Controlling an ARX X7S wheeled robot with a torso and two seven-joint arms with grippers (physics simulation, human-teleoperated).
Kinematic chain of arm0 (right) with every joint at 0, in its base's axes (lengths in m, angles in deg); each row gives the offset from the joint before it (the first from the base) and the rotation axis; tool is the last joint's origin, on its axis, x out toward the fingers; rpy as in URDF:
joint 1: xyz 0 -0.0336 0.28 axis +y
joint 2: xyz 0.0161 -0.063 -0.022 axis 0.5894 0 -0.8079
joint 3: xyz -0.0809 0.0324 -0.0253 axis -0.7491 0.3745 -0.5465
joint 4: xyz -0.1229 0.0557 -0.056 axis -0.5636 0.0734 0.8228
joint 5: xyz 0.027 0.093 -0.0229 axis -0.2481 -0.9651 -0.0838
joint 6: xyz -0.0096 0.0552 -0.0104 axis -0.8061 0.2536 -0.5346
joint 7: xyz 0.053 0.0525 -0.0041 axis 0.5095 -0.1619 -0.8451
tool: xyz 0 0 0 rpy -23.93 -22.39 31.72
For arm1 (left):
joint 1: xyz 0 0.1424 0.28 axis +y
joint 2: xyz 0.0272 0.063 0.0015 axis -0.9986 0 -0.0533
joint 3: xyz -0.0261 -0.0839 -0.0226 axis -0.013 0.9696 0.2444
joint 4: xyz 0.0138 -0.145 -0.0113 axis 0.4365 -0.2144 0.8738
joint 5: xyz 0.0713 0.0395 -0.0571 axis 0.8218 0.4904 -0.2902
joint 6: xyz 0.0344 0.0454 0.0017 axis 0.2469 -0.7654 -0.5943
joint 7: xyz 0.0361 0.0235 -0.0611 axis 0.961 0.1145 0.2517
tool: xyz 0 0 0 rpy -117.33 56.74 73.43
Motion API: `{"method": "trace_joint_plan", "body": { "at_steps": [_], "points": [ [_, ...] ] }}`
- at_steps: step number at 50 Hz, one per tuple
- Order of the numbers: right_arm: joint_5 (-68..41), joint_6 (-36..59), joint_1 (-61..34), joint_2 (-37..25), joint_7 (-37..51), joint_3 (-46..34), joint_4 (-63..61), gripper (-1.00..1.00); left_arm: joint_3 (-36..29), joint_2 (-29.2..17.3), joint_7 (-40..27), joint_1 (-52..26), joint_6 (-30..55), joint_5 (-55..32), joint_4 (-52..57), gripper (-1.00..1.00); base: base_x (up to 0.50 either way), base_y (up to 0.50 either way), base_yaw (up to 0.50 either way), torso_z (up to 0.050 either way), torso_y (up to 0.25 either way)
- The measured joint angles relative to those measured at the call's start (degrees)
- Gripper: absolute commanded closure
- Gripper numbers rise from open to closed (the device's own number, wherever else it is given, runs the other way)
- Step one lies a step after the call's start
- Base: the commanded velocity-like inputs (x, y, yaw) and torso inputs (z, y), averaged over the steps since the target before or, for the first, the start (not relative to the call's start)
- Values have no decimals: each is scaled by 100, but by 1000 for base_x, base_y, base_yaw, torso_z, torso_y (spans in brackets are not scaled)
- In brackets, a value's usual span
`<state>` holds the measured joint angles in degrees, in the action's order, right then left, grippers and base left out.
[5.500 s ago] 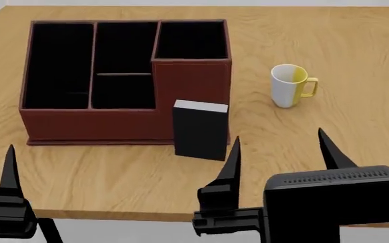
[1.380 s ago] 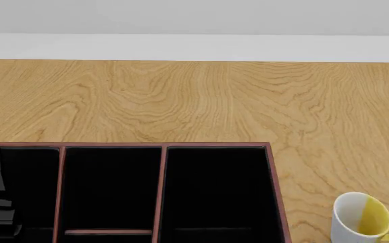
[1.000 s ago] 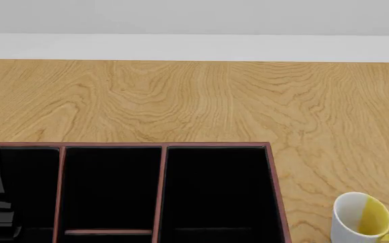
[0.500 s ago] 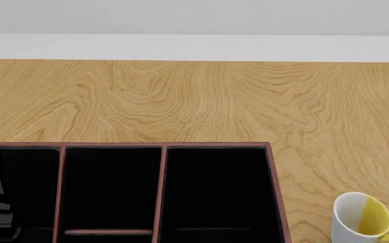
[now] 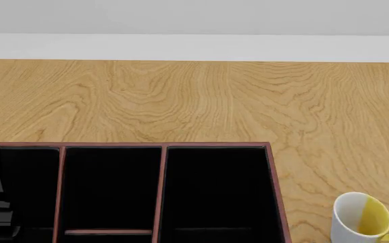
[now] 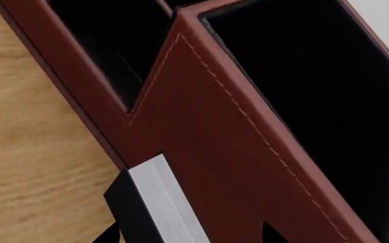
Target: Pick up the book and place it in the front compartment of the caddy.
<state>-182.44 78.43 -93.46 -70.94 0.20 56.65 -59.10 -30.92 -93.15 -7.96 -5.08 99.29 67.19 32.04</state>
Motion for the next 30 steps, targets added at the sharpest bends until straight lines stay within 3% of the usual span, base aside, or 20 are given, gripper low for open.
{"method": "trace_joint_plan", "body": {
  "at_steps": [30],
  "points": [
    [837, -222, 354, 19, -420, -316, 40, -100, 104, -40, -72, 110, -88, -107, 23, -100, 0, 0, 0, 0, 0]
  ]
}}
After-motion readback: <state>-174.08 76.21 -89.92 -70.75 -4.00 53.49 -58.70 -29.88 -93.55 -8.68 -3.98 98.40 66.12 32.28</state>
